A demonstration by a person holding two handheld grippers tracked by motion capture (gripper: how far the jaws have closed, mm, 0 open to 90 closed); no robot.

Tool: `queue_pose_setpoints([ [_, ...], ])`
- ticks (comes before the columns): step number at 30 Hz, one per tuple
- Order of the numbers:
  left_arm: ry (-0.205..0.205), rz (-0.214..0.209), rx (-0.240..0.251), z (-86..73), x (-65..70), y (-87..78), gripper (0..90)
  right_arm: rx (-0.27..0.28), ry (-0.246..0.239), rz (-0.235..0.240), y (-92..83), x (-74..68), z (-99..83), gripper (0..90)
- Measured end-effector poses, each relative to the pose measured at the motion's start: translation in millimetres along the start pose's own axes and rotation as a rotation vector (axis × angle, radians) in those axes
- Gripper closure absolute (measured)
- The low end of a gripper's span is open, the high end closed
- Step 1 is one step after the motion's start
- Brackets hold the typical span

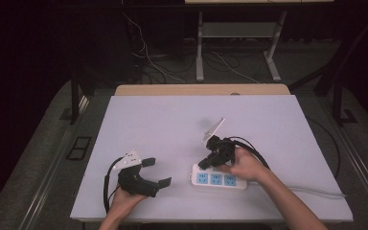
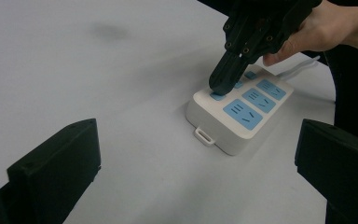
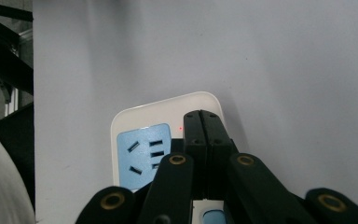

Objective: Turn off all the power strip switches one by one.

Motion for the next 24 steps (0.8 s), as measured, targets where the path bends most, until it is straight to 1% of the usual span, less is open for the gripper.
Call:
queue_pose_setpoints([
  [2, 0.0, 0.002, -0.001, -0.1, 0.3, -0.2, 0.0, -0.006, -0.007, -0.008, 1.2, -0.2, -0.2, 90.0],
  [3, 0.0, 0.001, -0.001, -0.2, 0.4, -0.2, 0.0, -0.002, -0.009, -0.003, 1.4, -0.5, -0.2, 90.0],
  [14, -0.003, 0.002, 0.002, 0.1, -0.4, -0.1, 0.0, 0.016, -0.009, -0.011, 1.2, -1.3, -1.0, 90.0],
  [17, -0.003, 0.001, 0.003, 0.2, -0.3, -0.5, 0.0, 0.025, -0.024, -0.027, 1.3, -1.8, -0.9, 90.0],
  [20, -0.003, 0.003, 0.002, 0.3, -1.5, -1.0, 0.0, 0.033, -0.019, -0.03, 1.0, -2.4, -1.1, 90.0],
  [24, -0.006, 0.004, 0.006, 0.7, -1.8, -1.6, 0.0, 0.027, -0.022, -0.036, 1.0, -2.7, -0.4, 90.0],
])
Point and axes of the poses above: each handheld gripper's, and its own axes: y roughly forward along the jaws, z roughly out of its top, x roughly to its right, the point moved 9 cm from there along y, roughly forward along the jaws, and after that the axes turned 11 degrees about -y, right-handed, at the moved point
